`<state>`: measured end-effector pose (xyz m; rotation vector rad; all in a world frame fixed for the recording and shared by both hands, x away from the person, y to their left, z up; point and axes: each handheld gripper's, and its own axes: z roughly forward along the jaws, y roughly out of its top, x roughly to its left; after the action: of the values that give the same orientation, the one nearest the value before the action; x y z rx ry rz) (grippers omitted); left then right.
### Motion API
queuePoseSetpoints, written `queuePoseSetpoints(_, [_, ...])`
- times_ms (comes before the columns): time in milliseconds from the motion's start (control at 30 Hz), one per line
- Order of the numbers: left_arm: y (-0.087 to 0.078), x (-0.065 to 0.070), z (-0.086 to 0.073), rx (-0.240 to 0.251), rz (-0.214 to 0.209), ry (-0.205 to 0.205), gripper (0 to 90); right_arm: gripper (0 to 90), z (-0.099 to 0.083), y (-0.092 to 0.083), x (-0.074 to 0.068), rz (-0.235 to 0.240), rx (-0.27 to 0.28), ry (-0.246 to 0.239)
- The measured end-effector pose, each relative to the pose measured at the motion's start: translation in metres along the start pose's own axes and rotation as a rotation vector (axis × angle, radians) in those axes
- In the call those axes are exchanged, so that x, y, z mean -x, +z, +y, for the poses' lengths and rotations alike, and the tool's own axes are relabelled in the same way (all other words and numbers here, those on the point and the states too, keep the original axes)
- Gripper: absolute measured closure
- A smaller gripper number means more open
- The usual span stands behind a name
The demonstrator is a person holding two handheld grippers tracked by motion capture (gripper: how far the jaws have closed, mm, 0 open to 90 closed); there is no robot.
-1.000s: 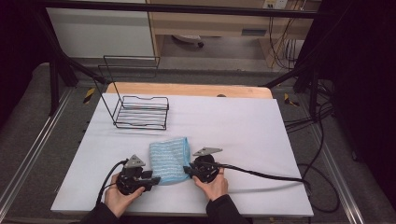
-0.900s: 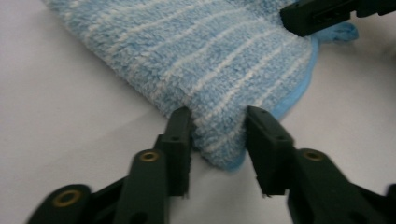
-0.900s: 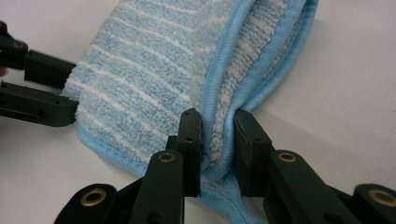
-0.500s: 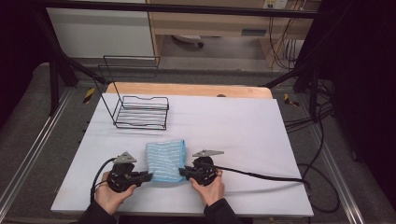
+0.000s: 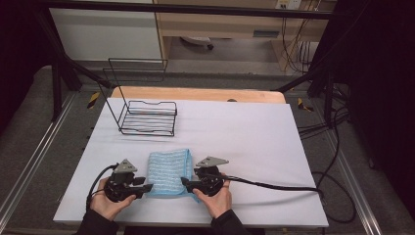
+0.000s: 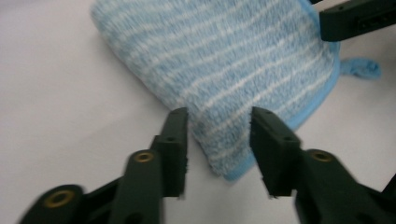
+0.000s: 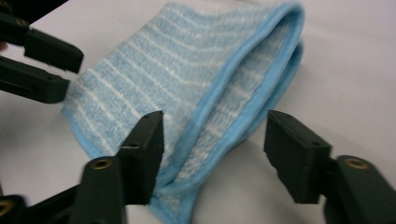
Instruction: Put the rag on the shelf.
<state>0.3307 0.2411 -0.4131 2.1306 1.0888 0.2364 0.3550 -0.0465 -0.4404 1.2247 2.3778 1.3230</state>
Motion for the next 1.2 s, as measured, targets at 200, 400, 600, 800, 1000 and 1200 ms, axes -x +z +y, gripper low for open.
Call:
queuePoseSetpoints(200, [-0.003, -0.017, 0.015, 0.079, 0.045, -0.008, 22.0, 14.0, 0.020, -0.006, 0.014, 0.022, -0.001, -0.075])
queuePoseSetpoints(400, [0.008, -0.028, 0.029, 0.090, 0.075, -0.006, 13.1, 8.4, 0.032, -0.010, 0.030, 0.007, 0.045, -0.122])
queuePoseSetpoints(600, [0.027, -0.042, 0.044, 0.107, 0.125, -0.030, 13.0, 7.6, 0.029, -0.012, 0.046, 0.005, 0.045, -0.119])
queuePoseSetpoints(800, [0.044, -0.057, 0.050, 0.125, 0.165, -0.071, 24.4, 7.2, 0.020, -0.017, 0.056, 0.001, 0.038, -0.099])
queuePoseSetpoints(1000, [0.050, -0.064, 0.048, 0.110, 0.155, -0.094, 39.7, 7.0, 0.019, -0.021, 0.058, 0.006, 0.034, -0.098])
queuePoseSetpoints(1200, [0.057, -0.062, 0.043, 0.088, 0.101, -0.117, 49.6, 7.1, 0.016, -0.019, 0.057, 0.010, 0.020, -0.106])
